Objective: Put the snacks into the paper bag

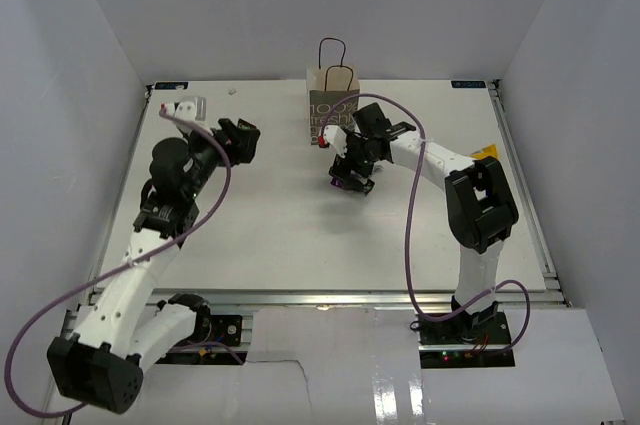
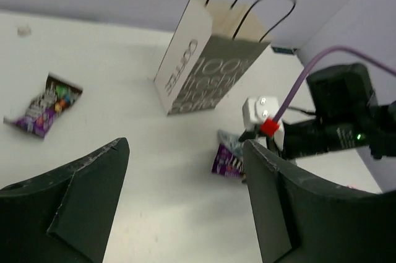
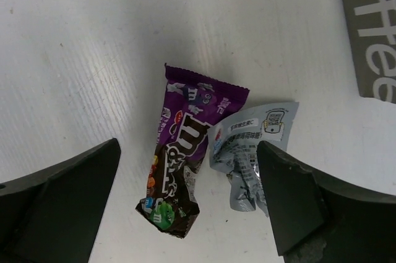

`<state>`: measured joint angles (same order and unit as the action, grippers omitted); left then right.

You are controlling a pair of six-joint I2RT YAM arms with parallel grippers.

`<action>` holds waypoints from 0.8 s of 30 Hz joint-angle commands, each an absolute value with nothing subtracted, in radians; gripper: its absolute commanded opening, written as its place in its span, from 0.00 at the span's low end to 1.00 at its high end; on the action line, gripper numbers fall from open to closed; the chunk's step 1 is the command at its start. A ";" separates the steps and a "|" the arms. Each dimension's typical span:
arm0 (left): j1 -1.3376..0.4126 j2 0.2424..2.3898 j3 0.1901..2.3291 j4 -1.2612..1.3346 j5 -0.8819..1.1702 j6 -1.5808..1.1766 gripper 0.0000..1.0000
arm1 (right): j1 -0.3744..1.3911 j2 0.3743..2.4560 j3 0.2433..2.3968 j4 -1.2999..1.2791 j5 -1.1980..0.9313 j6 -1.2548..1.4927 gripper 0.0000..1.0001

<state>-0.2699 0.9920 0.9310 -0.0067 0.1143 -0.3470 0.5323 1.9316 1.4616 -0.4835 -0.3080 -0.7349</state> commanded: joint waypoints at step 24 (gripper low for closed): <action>-0.265 0.672 0.531 -0.201 0.044 -0.684 0.85 | 0.569 2.022 1.407 -0.497 -0.112 -0.595 0.64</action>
<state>-0.2695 0.6834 0.5167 -0.2096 0.0269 -0.6666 0.5632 2.0041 1.4174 -0.5190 -0.1257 -0.6037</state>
